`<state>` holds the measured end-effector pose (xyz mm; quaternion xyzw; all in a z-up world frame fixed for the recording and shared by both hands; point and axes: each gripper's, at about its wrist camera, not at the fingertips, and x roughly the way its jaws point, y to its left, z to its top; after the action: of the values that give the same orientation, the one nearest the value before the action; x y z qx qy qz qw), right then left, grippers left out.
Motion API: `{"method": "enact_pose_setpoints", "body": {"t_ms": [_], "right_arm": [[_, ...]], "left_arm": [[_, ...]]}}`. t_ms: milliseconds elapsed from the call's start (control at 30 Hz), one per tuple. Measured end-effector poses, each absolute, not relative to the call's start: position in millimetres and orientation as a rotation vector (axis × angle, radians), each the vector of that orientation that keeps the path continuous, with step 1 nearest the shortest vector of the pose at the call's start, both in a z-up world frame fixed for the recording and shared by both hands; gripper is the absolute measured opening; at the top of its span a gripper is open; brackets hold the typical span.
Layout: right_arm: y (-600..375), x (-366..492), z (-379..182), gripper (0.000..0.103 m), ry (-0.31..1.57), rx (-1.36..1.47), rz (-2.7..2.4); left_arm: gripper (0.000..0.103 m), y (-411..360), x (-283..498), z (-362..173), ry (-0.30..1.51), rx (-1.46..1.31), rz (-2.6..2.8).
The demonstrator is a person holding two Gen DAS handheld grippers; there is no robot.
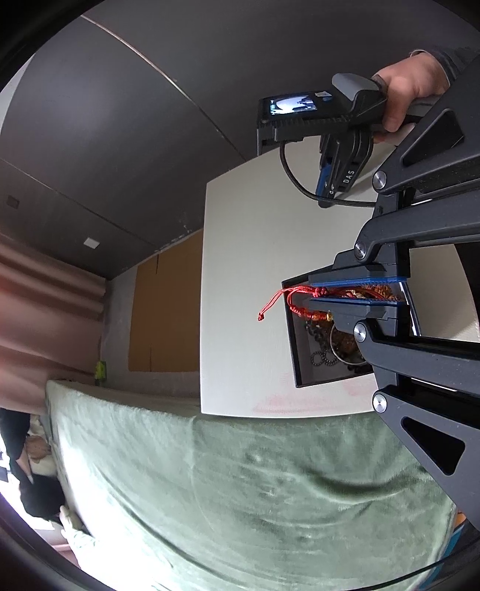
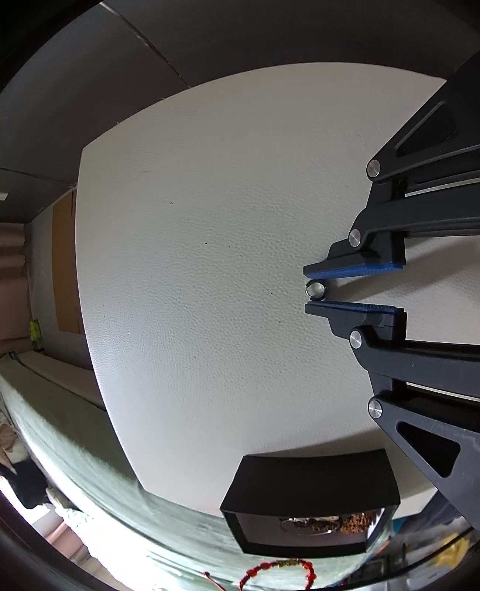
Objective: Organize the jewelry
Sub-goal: 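Drop the red string bracelet into the box with the left gripper while the right grasps the small silver ring, then carry the small silver ring over the black box and open the right gripper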
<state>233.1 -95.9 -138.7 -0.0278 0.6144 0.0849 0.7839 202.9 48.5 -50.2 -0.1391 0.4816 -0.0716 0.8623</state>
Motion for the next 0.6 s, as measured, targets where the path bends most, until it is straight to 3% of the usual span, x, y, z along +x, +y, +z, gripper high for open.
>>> {"method": "enact_pose_setpoints", "body": {"t_ms": [67, 100, 167, 333, 600], "right_arm": [[-98, 230, -136, 0.012, 1.316, -0.058, 0.182], [-98, 227, -134, 0.002, 1.310, -0.050, 0.189], [-91, 220, -128, 0.002, 1.294, -0.029, 0.206], [-89, 209, -114, 0.002, 1.256, -0.029, 0.233], [-85, 222, -106, 0.002, 1.256, -0.031, 0.235]], "left_arm": [[0.005, 51, 202, -50, 1.001, -0.316, -0.171], [0.006, 51, 202, -50, 0.998, -0.312, -0.173], [0.008, 51, 203, -51, 1.006, -0.288, -0.158], [0.057, 63, 198, -52, 0.990, -0.328, -0.152], [0.058, 86, 186, -54, 0.983, -0.369, -0.118]]}}
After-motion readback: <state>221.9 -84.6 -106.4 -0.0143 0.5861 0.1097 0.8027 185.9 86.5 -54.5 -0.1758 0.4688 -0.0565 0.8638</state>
